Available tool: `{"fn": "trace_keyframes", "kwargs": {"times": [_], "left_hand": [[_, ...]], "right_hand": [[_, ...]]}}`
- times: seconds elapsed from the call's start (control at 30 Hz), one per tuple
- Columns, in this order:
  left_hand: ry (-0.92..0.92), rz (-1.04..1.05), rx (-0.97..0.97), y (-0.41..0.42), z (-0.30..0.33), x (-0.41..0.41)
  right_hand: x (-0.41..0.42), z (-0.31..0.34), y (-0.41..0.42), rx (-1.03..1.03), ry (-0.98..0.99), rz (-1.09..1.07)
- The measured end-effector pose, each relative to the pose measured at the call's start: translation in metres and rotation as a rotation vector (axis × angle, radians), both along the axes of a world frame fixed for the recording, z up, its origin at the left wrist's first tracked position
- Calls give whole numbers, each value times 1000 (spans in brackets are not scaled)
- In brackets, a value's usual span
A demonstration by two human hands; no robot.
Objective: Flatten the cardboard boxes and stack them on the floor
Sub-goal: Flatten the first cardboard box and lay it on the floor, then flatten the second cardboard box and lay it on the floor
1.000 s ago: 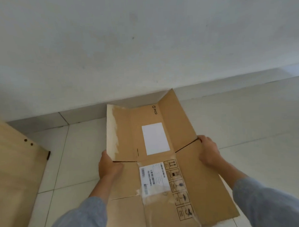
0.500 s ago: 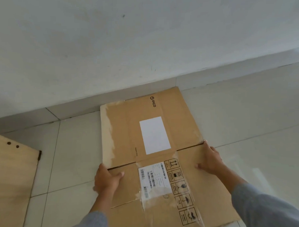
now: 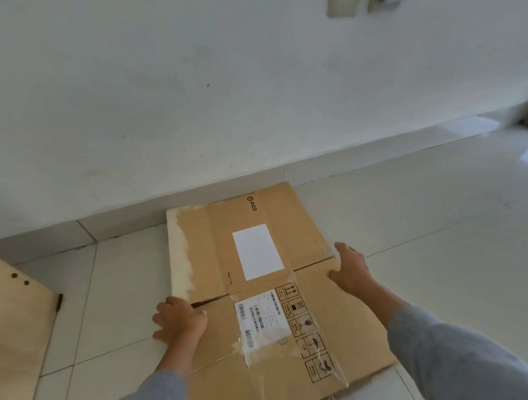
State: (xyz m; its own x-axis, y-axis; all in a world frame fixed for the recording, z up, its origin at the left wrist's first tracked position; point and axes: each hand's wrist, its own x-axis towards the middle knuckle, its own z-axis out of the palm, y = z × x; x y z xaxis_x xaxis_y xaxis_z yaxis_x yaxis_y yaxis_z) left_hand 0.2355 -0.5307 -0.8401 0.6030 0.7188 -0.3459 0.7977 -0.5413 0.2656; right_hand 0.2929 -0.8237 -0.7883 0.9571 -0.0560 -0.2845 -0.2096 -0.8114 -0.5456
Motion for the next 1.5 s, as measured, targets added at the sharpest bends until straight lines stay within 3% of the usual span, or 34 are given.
{"fn": "trace_keyframes", "kwargs": {"times": [0.27,0.47,0.9,1.1,1.3,1.5], "left_hand": [[-321,-105,20,9,87,-17],[-498,-288,182,10,195,-9],[-668,-307,44,94,551,-84],[-626,-394,149,169,696,-142],[-682,-499,284,257,762,-216],[-729,-398,363,352,779,-305]], "right_hand": [[-37,84,20,61,-243,110],[-30,173,55,134,-455,207],[-93,529,169,111,-640,306],[-152,666,232,115,-638,277],[-222,723,323,155,-665,303],[-309,731,427,198,-705,335]]}}
